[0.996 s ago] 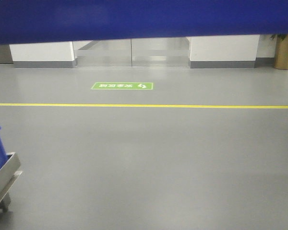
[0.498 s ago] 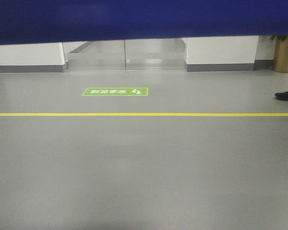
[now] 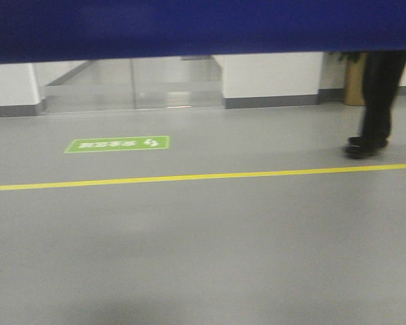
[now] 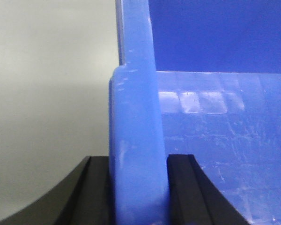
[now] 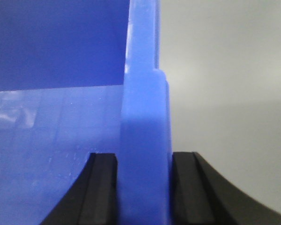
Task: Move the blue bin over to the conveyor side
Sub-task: 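Drive the base across the floor holding the bin in both grippers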
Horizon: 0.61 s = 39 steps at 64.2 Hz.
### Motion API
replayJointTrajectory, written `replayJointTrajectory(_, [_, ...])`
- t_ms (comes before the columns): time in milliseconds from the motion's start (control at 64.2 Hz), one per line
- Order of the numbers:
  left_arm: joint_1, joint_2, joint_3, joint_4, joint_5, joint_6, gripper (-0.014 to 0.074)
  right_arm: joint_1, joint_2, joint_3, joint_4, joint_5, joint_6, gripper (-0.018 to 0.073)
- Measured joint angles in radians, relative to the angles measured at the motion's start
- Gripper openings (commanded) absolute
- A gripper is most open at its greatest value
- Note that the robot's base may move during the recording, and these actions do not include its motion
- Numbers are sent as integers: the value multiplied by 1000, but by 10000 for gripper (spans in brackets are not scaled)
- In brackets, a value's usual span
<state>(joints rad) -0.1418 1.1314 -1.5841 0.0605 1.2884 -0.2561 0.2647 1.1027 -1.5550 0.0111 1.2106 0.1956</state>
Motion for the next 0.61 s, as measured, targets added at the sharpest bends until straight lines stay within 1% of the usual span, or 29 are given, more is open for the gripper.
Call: replayJointTrajectory(607, [0, 0, 0, 0, -8, 0, -18, 0, 0, 0, 0, -1, 0, -79])
